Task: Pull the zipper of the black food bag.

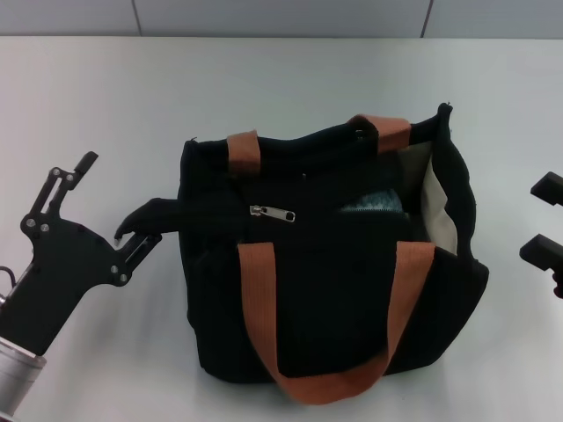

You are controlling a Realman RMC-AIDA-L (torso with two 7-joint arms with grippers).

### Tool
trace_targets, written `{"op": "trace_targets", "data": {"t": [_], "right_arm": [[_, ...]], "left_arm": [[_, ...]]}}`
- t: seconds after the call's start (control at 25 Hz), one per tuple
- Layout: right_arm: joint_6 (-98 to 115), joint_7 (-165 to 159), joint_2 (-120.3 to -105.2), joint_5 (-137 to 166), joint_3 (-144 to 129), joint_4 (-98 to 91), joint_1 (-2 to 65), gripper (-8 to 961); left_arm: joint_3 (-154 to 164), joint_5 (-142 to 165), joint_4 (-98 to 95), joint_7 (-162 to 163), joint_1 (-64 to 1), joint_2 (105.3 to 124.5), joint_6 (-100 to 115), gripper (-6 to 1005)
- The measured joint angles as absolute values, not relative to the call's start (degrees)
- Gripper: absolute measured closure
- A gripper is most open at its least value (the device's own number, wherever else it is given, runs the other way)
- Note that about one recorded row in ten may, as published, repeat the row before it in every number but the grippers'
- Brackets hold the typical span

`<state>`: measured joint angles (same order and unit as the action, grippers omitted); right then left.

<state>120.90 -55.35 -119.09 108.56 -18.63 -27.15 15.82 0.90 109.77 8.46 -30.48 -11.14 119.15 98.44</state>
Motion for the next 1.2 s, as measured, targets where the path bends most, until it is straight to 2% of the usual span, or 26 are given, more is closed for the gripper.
{"op": "trace_targets", "data": {"t": [0.32,0.6,0.84,1.08,1.2], "right_arm": [[120.88,-54.93,-119.14,108.54,-18.62,-26.89,15.54,247],[121.82,-54.73,-119.23,108.54,-18.04,-25.53,16.01,249],[124.68,-59.83,-118.56,108.42,-18.16,-29.32,18.07,251],[124.98,-72.82,-118.99,107.86,-18.82,-39.81,22.45,252],[124.99,-80.49,-119.04,107.73,-19.73,-44.85,25.05,253]], "left_arm": [[-0.28,109.76,10.06,-31.53,-11.38,119.18,99.80,189],[0.26,110.46,13.29,-49.46,-10.95,119.18,102.92,236],[0.33,111.07,13.33,-51.68,-11.02,119.18,104.37,449],[0.39,111.51,13.39,-53.72,-11.09,119.17,104.79,656],[0.45,111.82,13.88,-56.25,-11.24,119.18,104.93,824]]}}
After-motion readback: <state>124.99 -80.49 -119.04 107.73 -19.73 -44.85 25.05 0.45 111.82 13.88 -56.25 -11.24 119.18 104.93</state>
